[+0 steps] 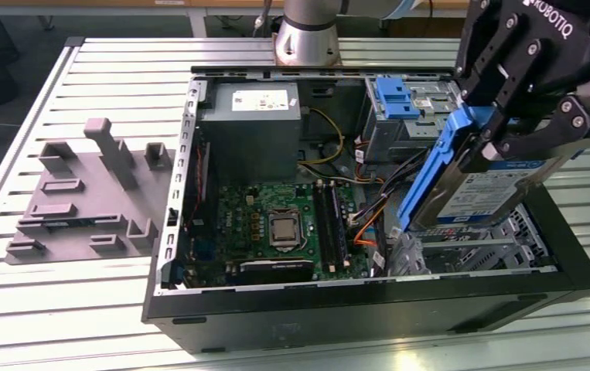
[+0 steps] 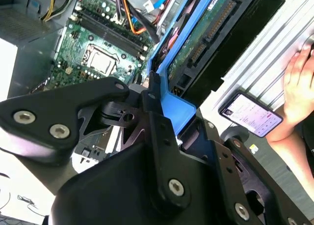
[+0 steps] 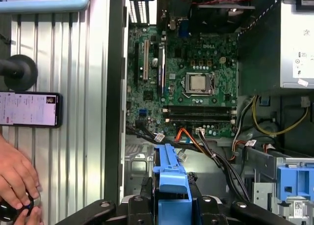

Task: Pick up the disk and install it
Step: 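Insert the disk into the insertion slot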

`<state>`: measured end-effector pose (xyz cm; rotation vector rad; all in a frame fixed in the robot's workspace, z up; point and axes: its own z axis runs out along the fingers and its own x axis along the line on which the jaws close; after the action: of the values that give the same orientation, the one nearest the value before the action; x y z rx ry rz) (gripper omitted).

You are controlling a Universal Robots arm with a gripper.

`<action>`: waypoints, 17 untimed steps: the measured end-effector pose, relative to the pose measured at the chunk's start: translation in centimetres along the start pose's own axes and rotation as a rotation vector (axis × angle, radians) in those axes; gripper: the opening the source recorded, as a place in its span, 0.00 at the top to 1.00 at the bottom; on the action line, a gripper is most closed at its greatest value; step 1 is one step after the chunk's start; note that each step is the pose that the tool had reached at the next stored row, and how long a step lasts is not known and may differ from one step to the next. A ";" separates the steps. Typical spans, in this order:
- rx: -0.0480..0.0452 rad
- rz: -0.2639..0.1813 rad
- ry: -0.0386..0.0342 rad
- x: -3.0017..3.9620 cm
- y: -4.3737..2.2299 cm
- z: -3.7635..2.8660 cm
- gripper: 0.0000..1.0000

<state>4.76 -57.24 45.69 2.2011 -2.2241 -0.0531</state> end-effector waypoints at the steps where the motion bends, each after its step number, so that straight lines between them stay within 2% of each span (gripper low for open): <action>1: 0.0000 0.000 0.0001 0.00 -0.22 0.10 0.64; 9: 0.0000 0.000 0.0000 0.00 -1.66 0.94 0.64; 17: 0.0000 0.001 0.0000 0.00 -2.28 1.27 0.64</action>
<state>7.00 -57.24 44.35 2.2000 -2.2251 -0.0530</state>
